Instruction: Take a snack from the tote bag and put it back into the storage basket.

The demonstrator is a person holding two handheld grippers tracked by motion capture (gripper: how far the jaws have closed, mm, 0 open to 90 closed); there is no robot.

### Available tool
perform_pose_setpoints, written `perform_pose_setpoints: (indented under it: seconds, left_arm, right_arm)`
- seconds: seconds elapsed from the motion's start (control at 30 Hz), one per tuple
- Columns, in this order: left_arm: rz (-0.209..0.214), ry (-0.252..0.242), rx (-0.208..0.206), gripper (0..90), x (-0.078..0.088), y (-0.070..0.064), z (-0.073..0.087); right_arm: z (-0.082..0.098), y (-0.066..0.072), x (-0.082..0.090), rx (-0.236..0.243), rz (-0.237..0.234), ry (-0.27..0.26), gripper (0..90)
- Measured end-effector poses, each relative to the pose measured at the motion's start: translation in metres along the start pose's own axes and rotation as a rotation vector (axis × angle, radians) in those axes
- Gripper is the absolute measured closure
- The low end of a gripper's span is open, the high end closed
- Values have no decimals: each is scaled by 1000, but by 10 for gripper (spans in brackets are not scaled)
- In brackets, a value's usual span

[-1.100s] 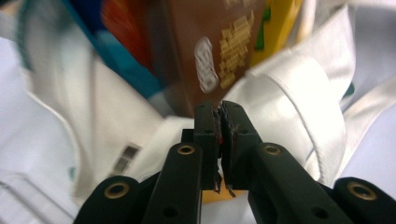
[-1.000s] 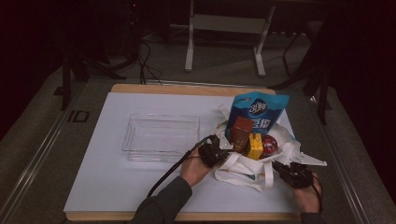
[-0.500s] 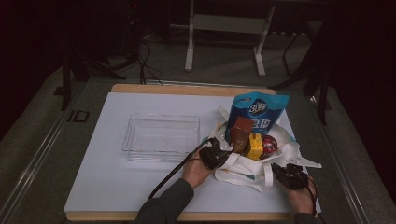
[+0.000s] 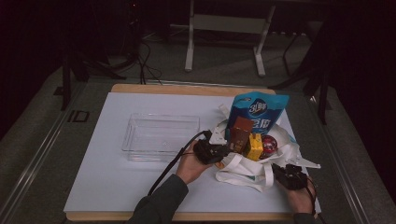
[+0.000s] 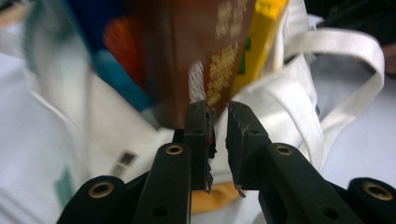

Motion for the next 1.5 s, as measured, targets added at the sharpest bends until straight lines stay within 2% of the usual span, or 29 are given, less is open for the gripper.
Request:
perform_pose_setpoints:
  seconds: [0.1, 0.23, 0.4, 0.6, 0.67, 0.7, 0.77, 0.83, 0.9, 0.93, 1.0, 1.2, 1.33, 1.43, 1.47, 1.5]
  left_arm:
    - [-58, 8, -4, 876, -1, 9, -6]
    - [-86, 39, -12, 889, -13, 16, -9]
    - [-79, 97, -48, 890, -27, 13, -2]
    - [-23, 129, -77, 892, -32, -1, 6]
    - [0, 120, -73, 893, -32, -6, 5]
    - [15, 119, -56, 893, -32, -7, 4]
    - [36, 110, -50, 889, -32, -5, 5]
    - [38, 111, -66, 853, -32, -2, 6]
    - [43, 105, -59, 826, -30, 0, 4]
    - [36, 100, -74, 807, -28, 2, 3]
    - [40, 91, -82, 746, -25, 4, 1]
    - [73, 77, -111, 641, -13, 13, -6]
    - [116, 47, -83, 602, -5, 17, -15]
    - [127, 20, -73, 569, -2, 19, -22]
    - [145, -16, -56, 569, 2, 21, -30]
    - [156, -32, -44, 519, 4, 20, -33]
  right_arm:
    - [0, 0, 0, 14, 6, 3, 840]
    - [0, 0, 0, 20, 6, 3, 840]
    - [0, 0, 0, 23, 3, 1, 840]
    - [0, 0, 0, 28, 7, 4, 841]
    - [0, 0, -1, 30, 9, 6, 840]
    - [0, 0, -1, 31, 10, 6, 841]
    - [0, 0, -1, 30, 9, 5, 841]
    - [0, 0, -1, 29, 7, 6, 840]
    - [0, 0, -1, 28, 5, 5, 840]
    - [0, 0, -1, 28, 4, 4, 840]
    - [0, 0, -1, 27, 1, 4, 839]
    - [0, 0, 0, 29, 1, 2, 838]
    - [0, 0, -1, 32, 2, 2, 836]
    - [0, 0, 0, 33, 1, 2, 836]
    - [0, 0, 0, 33, 1, 3, 836]
    - [0, 0, 0, 34, 0, 3, 835]
Point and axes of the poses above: each handheld gripper's, and its own axes: x roughly backward along the jaws, z roughly out of its underside, y roughly to its left, the point moved 10 cm from there along -x, roughly forward along the jaws, and after that the axes turned 14 degrees about -z, right-handed, at the moved point
